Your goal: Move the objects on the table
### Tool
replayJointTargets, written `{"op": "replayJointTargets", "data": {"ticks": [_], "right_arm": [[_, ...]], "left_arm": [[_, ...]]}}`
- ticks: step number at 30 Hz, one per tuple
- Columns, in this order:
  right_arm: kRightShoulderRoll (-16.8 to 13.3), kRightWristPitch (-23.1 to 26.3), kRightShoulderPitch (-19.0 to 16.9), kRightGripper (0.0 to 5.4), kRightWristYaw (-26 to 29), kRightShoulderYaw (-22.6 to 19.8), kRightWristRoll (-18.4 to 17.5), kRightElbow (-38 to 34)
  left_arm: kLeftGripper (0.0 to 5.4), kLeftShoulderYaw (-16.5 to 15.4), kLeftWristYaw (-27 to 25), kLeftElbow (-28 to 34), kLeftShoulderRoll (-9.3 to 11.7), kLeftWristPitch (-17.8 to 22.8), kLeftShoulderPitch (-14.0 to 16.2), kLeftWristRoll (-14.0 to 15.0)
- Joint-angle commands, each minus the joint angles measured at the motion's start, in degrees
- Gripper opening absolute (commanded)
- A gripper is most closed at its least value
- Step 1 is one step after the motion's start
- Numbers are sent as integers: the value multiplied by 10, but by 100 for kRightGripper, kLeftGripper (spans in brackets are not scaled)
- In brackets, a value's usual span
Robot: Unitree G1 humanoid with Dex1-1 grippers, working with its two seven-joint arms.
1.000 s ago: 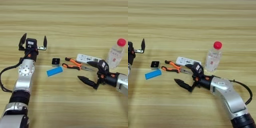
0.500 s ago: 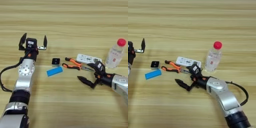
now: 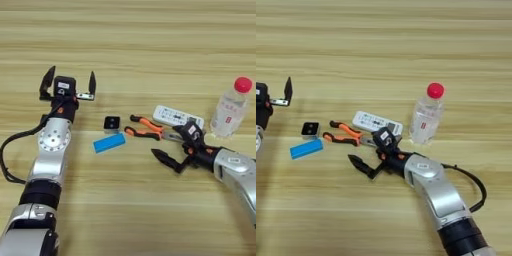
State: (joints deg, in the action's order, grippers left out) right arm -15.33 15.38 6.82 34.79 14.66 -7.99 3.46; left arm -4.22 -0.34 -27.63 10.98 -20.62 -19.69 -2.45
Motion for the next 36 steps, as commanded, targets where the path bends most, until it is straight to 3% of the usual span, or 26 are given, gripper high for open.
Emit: {"op": "replayJointTargets", "data": {"ticks": [1, 24, 36], "right_arm": [[5, -8, 15, 536, -2, 1, 10, 14], [33, -51, 21, 536, -15, 7, 36, 48], [41, -119, 23, 536, -24, 28, 79, 81]], "left_arm": [[540, 2, 2, -8, 3, -5, -10, -9], [540, 5, 5, -16, 2, -12, -14, -11], [540, 7, 6, -18, 1, -15, -16, -12]]}}
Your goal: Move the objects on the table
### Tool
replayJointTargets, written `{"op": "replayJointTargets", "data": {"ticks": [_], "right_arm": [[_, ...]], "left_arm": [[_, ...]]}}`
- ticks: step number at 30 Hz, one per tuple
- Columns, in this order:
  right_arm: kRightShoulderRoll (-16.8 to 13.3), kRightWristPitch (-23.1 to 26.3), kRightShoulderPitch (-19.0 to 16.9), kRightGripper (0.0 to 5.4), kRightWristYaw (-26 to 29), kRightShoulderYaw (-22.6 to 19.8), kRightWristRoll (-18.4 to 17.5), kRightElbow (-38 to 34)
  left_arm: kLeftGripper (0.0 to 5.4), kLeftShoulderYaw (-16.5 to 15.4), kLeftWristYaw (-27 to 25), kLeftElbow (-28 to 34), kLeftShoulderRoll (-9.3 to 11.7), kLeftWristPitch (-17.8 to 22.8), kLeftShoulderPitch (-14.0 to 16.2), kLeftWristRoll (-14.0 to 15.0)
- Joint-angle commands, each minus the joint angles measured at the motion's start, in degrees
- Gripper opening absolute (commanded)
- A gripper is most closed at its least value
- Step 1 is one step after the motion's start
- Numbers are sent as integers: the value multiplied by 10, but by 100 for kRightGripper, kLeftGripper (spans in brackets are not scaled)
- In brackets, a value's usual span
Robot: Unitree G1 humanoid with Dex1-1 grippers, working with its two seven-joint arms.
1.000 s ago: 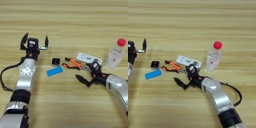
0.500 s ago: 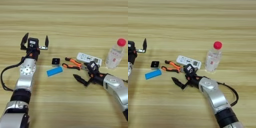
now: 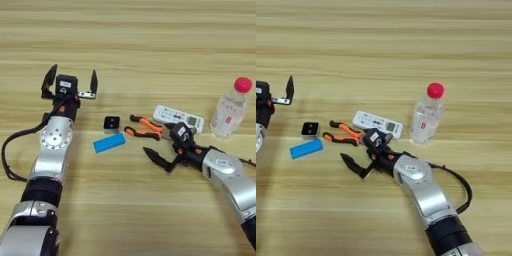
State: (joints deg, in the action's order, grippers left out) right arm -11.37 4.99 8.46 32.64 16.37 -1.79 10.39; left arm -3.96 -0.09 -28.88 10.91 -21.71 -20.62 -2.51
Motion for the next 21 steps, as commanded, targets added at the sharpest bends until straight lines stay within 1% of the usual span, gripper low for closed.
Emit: {"op": "replayJointTargets", "data": {"ticks": [1, 5, 6, 7, 11, 13, 14, 21], "right_arm": [[2, -19, 7, 536, -3, 13, 20, 14], [3, -35, 6, 488, -5, 16, 28, 21], [3, -37, 6, 466, -5, 16, 29, 22], [3, -39, 6, 460, -5, 16, 30, 23], [4, -44, 5, 397, -5, 19, 32, 24], [4, -46, 5, 383, -5, 19, 32, 24], [4, -46, 5, 363, -6, 19, 33, 24], [3, -47, 5, 289, -5, 21, 32, 24]], "left_arm": [[540, 4, 4, -6, 1, -4, -7, -12], [540, 5, 5, -5, 1, -4, -7, -12], [540, 6, 5, -5, 1, -4, -7, -12], [540, 6, 5, -5, 1, -4, -7, -12], [540, 6, 5, -5, 1, -5, -7, -12], [540, 6, 5, -5, 2, -5, -7, -12], [540, 6, 5, -5, 2, -4, -7, -12], [540, 6, 5, -6, 2, -5, -7, -12]]}}
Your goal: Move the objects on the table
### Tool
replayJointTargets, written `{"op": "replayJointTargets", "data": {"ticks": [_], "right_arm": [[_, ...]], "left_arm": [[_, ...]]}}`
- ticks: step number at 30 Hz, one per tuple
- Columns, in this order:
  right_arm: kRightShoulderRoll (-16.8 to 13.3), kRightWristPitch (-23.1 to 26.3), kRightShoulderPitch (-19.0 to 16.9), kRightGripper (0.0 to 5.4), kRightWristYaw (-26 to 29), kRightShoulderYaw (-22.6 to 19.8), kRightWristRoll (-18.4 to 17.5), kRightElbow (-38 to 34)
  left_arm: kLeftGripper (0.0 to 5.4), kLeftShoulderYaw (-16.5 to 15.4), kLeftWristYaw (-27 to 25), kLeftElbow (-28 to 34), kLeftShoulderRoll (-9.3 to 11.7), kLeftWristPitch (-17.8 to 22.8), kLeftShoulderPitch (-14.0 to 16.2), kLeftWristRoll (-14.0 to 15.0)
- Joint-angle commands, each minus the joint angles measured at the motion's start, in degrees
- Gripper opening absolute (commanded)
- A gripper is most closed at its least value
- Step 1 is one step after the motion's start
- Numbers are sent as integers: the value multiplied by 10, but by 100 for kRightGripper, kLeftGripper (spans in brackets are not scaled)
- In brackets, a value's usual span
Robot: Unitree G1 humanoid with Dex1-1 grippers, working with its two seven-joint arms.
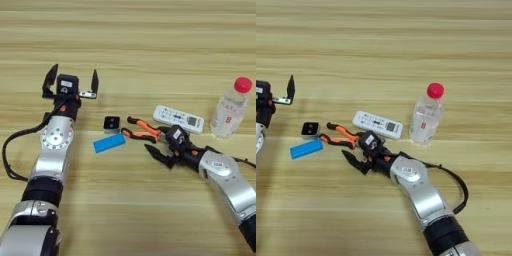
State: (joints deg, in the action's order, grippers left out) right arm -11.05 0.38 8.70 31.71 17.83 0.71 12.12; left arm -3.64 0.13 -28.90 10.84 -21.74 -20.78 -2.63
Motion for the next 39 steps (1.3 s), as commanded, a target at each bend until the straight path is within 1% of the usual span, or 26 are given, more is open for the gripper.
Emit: {"op": "replayJointTargets", "data": {"ticks": [1, 3, 6, 22, 39], "right_arm": [[0, -1, 2, 282, 4, 6, 7, 7], [0, -1, 2, 255, 5, 6, 7, 6], [0, 0, 3, 236, 5, 6, 7, 6], [2, 1, 4, 236, 3, 3, 5, 5], [5, 1, 10, 236, -1, -13, -5, 3]], "left_arm": [[540, 2, 3, -6, 3, -5, -5, -11], [540, 2, 2, -7, 2, -5, -6, -11], [540, 1, 2, -7, 2, -5, -6, -12], [540, -2, 1, -11, 3, -7, -7, -13], [540, -2, -1, -16, 4, -8, -8, -12]]}}
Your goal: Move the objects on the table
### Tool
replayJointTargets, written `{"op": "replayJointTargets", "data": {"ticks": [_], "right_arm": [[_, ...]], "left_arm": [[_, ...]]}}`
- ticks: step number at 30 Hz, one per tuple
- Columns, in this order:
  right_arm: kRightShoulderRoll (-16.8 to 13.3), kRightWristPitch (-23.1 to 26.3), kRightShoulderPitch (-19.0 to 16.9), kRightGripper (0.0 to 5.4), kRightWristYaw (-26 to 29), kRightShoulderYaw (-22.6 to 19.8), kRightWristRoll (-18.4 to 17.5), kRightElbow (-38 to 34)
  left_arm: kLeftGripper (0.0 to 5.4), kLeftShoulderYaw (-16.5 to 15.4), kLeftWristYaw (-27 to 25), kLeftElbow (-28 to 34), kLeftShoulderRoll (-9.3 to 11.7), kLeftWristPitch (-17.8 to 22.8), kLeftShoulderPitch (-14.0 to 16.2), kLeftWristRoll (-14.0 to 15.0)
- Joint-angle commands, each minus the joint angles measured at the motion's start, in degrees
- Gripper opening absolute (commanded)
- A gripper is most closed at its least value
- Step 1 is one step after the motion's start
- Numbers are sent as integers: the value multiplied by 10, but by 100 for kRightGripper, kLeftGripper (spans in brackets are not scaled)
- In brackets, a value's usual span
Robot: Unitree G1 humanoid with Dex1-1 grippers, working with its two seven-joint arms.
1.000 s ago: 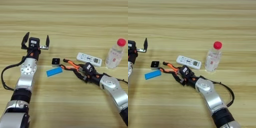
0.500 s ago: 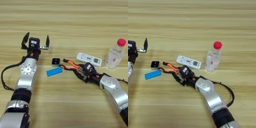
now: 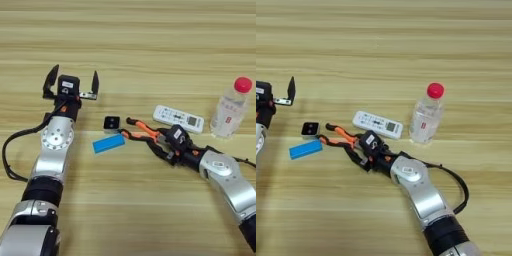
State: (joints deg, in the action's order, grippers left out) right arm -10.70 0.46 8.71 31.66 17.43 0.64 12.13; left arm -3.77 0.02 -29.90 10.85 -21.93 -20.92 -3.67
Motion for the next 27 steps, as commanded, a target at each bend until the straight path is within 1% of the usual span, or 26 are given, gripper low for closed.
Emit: {"op": "replayJointTargets", "data": {"ticks": [1, 17, 23, 27], "right_arm": [[2, 0, 10, 236, -1, -10, -5, 3], [7, -1, 12, 236, -2, -29, -11, -5], [7, -6, 9, 236, 2, -33, -18, -15], [8, -11, 6, 236, 11, -35, -30, -28]], "left_arm": [[540, -1, 0, -7, 4, -7, -7, -2], [540, -1, 1, -11, 4, -10, -7, -3], [540, -1, 1, -11, 5, -11, -7, -3], [540, -2, 1, -11, 5, -11, -7, -2]]}}
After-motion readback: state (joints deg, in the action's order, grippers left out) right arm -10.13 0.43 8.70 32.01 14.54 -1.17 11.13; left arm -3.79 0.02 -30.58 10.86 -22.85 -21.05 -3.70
